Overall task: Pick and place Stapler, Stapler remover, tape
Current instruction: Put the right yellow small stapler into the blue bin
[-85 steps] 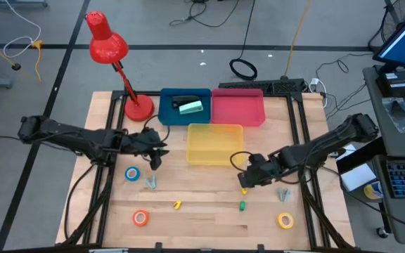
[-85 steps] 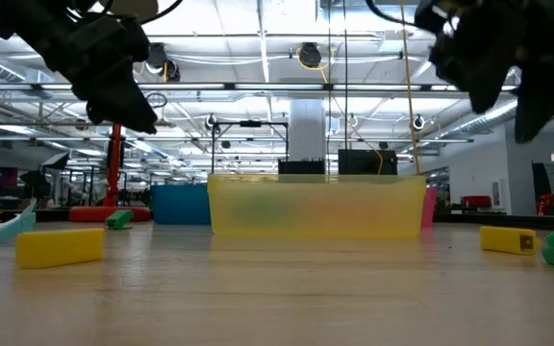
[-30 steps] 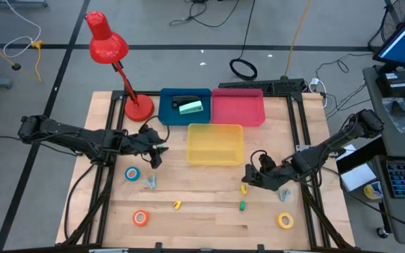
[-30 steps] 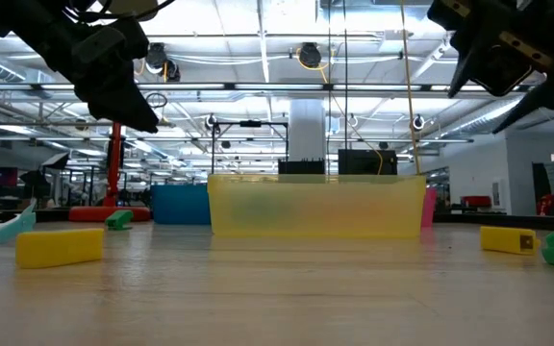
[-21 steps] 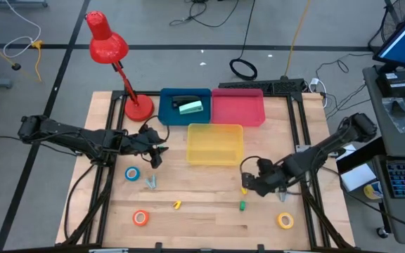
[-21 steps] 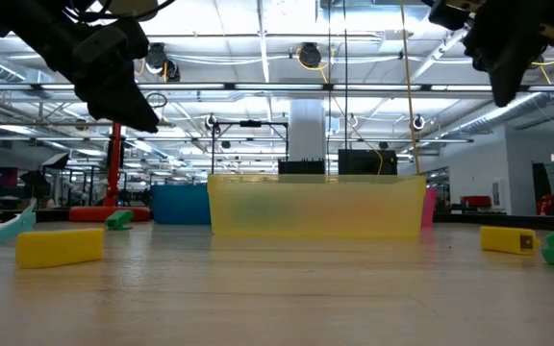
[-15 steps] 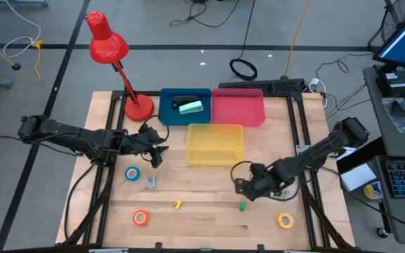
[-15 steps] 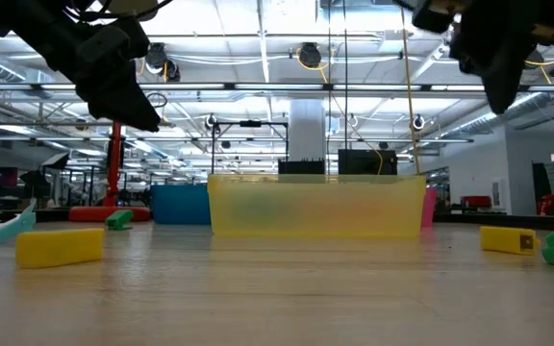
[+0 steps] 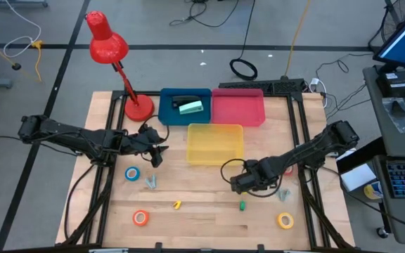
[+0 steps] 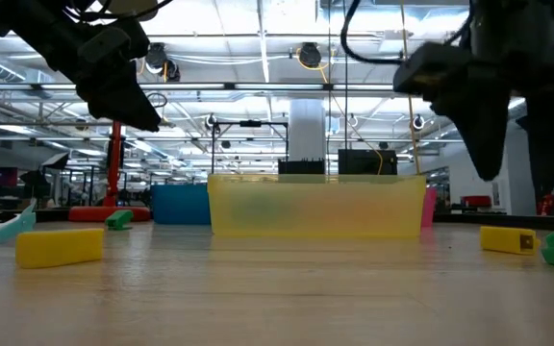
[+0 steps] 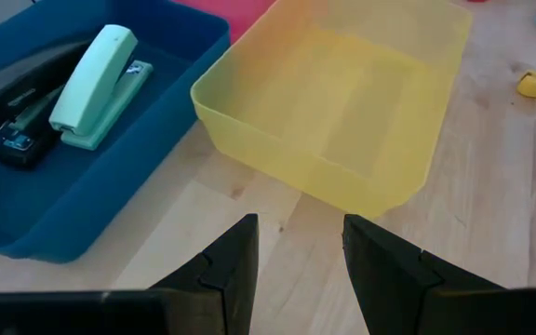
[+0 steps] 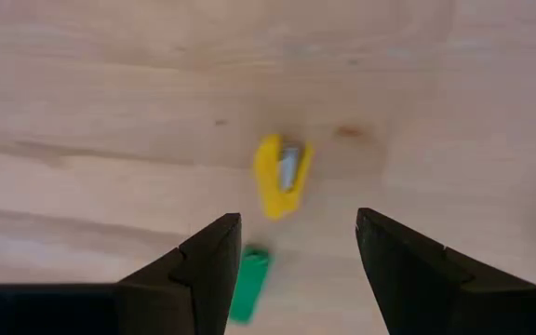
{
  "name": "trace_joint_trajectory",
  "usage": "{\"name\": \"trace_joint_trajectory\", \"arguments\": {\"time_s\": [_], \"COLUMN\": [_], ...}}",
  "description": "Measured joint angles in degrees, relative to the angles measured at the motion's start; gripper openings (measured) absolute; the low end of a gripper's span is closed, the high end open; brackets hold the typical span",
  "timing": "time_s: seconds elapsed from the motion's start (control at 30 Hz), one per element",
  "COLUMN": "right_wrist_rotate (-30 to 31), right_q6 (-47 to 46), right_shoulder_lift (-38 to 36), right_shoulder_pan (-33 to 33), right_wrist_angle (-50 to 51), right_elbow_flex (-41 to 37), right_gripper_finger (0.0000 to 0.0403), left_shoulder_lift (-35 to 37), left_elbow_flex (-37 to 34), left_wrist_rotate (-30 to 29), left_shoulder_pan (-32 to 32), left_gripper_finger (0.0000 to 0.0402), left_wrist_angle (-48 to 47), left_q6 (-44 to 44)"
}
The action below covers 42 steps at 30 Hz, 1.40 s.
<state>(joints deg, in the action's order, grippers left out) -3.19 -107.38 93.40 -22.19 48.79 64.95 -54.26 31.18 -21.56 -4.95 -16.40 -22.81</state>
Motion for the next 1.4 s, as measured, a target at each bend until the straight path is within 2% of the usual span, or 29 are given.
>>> {"name": "trace_joint_trajectory", "arguments": {"time_s": [0.43, 0.6, 0.9, 1.4], "right_wrist_rotate": [-0.64, -0.57, -1.46, -1.3], "right_q6": [4.77, 4.69, 3.66, 0.31], "right_shoulder_lift": [3.09, 3.09, 2.96, 2.83], "right_shoulder_pan": [1.13, 1.17, 1.18, 1.17], "right_wrist_angle": [-3.32, -5.25, -14.47, -18.65], "right_elbow_flex": [-0.18, -2.63, -9.13, -15.15], "right_gripper_finger": [0.0207, 0.0205, 0.0208, 0.0207], "left_shoulder_lift": [0.0, 0.0, 0.0, 0.0], "left_elbow_flex": [0.0, 0.0, 0.0, 0.0], "left_wrist_rotate": [0.0, -0.02, -0.04, -1.04], "left_shoulder_pan": [0.0, 0.0, 0.0, 0.0], "left_gripper_finger": [0.0157, 0.0157, 0.0157, 0.0157], "left_wrist_angle": [0.09, 0.09, 0.09, 0.09], "left_q6": [0.0, 0.02, 0.02, -0.2]}}
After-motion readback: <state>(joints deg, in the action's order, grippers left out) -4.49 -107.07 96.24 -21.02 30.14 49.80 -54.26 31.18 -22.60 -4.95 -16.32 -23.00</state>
